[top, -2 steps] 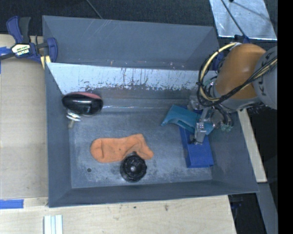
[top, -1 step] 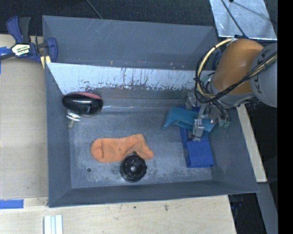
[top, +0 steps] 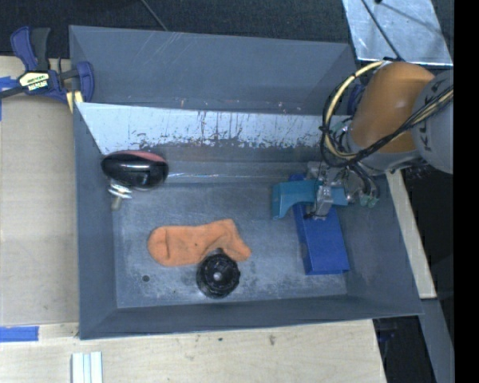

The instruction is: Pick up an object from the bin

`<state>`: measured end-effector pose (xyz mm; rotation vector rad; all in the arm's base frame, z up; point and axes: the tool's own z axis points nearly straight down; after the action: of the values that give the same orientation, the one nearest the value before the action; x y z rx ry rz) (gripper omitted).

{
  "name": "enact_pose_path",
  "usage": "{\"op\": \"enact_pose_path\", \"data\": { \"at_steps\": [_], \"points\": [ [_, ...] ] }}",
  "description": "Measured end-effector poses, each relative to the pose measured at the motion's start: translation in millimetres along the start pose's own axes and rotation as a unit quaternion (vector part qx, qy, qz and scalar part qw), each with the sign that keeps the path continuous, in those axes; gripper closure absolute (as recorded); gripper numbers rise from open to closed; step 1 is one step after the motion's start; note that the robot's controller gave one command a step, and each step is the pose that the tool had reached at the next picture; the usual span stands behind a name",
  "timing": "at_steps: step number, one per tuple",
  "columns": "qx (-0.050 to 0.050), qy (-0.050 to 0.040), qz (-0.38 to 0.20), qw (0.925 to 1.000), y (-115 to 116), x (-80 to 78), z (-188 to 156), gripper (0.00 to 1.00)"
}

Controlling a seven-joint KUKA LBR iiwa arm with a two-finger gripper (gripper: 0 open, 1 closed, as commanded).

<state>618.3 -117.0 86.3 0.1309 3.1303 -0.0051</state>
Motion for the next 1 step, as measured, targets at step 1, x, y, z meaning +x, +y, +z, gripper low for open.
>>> {"op": "enact_pose_path", "data": {
  "at_steps": [1],
  "points": [
    [0.0,0.0,0.0,1.0,0.0,0.0,-0.1,1.0]
  ]
}}
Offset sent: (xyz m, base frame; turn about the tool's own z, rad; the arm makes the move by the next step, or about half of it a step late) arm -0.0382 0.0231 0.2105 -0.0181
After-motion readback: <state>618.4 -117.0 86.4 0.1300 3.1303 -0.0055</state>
